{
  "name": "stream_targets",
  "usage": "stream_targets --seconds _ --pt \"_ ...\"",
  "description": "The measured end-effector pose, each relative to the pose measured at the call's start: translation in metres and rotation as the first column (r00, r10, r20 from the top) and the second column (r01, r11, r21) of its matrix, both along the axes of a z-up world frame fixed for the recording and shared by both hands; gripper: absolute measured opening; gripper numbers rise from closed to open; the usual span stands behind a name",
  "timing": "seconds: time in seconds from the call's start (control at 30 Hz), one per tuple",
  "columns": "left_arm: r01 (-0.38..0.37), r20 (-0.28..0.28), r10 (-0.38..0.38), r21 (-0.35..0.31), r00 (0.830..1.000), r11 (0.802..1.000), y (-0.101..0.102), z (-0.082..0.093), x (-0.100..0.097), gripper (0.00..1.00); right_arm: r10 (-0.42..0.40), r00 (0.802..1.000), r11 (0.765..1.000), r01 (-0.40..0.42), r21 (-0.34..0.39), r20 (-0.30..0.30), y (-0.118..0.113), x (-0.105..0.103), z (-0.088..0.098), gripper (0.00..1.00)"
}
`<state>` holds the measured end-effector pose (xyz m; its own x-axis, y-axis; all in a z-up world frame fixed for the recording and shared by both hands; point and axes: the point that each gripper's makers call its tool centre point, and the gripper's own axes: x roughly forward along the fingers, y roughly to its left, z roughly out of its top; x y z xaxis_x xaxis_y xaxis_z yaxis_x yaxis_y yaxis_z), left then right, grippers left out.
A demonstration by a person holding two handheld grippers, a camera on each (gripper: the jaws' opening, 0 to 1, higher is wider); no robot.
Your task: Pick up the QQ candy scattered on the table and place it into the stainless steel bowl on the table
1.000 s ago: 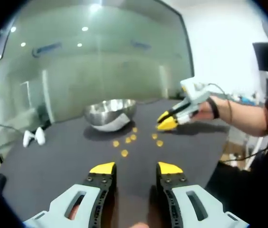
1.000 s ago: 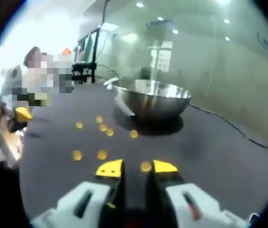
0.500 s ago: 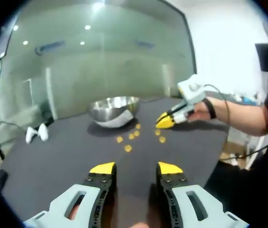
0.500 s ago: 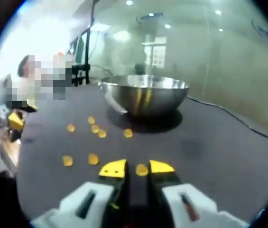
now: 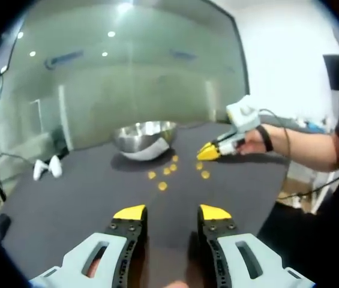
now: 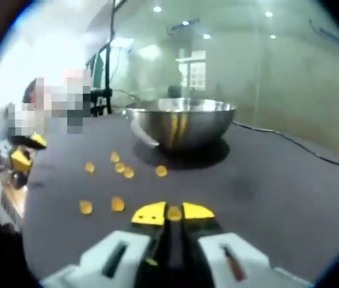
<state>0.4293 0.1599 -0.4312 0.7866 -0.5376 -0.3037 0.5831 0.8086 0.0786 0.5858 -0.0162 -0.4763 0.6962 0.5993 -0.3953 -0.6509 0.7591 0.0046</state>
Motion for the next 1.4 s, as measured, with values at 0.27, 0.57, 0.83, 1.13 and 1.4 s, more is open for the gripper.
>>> stream_targets --seconds 0.27,0.57,0.83,1.13,1.4 --pt "0.01 0.003 -0.01 0.007 1.0 1.0 0.001 0.0 -0.003 0.35 -0.02 0.998 0.991 0.012 0.132 0.063 0.002 -0.004 0.054 0.09" --pt "0.021 0.015 -0.021 -0.001 1.0 1.0 -0.002 0.002 -0.008 0.35 0.02 0.975 0.989 -0.052 0.142 0.22 0.029 0.02 0.124 0.09" --pt "0.034 0.019 -0.034 0.001 0.999 0.999 -0.004 0.003 -0.015 0.35 0.044 0.964 0.993 -0.071 0.095 0.263 0.057 0.068 0.145 0.09" --pt "0.029 0.022 -0.029 0.002 0.999 1.0 0.0 0.004 -0.019 0.35 0.045 0.961 0.994 -0.071 0.083 0.272 0.079 0.089 0.152 0.09" --pt "0.019 0.013 -0.019 0.002 1.0 1.0 0.005 0.0 -0.019 0.35 0.081 0.96 0.991 -0.106 0.08 0.268 0.08 0.085 0.148 0.2"
